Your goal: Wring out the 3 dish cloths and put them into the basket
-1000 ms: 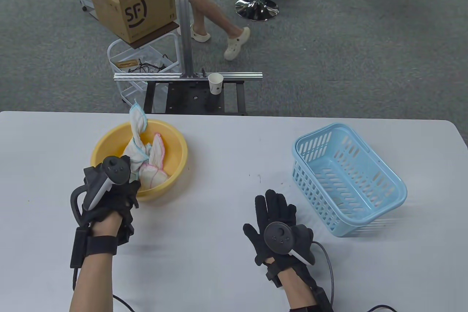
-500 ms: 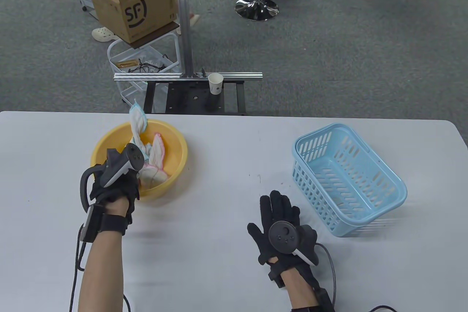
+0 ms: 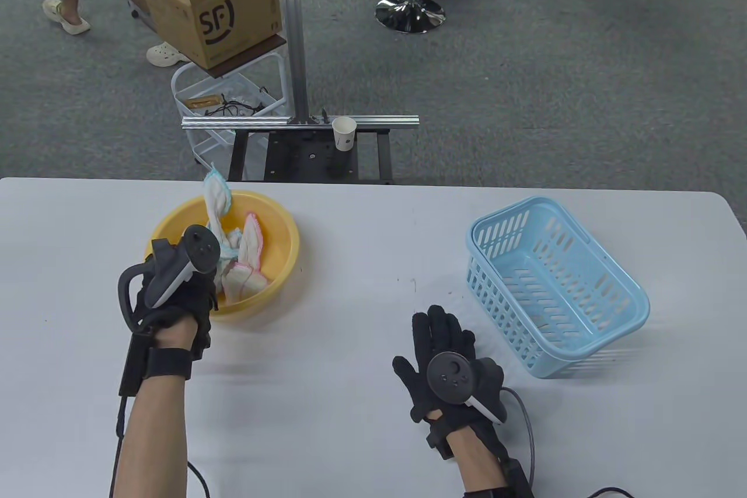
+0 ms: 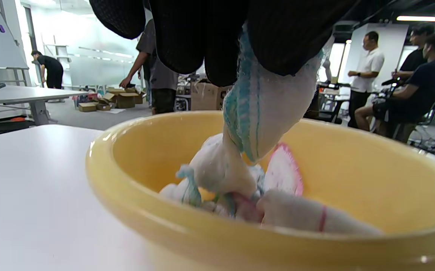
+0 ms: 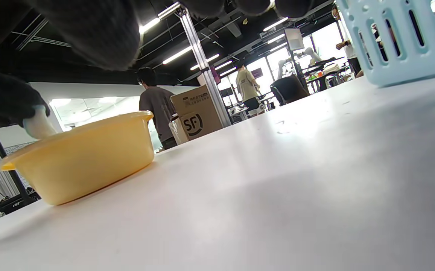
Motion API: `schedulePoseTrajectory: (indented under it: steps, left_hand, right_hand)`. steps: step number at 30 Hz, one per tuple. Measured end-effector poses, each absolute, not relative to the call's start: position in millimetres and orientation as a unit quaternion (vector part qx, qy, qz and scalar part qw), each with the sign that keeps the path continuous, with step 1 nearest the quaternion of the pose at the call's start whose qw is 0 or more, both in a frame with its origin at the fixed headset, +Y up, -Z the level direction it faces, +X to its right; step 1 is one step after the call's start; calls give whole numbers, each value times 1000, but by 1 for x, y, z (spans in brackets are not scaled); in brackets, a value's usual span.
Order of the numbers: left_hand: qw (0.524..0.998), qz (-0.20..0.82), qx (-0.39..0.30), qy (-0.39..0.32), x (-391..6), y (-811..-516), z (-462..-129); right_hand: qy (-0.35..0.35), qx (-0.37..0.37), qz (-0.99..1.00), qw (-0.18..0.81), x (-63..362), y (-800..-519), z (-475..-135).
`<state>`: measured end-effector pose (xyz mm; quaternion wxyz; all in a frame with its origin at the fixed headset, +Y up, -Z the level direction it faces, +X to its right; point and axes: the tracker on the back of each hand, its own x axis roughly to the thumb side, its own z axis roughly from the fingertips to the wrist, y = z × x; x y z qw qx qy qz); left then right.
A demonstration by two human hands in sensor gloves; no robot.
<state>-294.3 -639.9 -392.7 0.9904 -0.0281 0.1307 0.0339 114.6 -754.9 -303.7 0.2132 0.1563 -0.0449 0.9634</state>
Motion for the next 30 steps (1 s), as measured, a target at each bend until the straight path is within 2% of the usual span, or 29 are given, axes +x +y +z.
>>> schedulePoseTrajectory:
  steps: [9, 19, 25, 30]
  left_hand:
    - [987, 89, 89, 105, -282, -573, -357]
    - [969, 164, 178, 40, -258, -510, -318]
    - [962, 169, 215, -10, -232, -485, -300]
    - [956, 187, 218, -52, -207, -478, -291]
  right_hand:
    - [-42, 171, 962, 210, 106, -756, -303]
    - [-57, 193, 958, 205, 96, -753, -300]
    - [-96, 212, 949, 212, 91, -747, -297]
    - [-156, 227, 934, 227, 90, -738, -292]
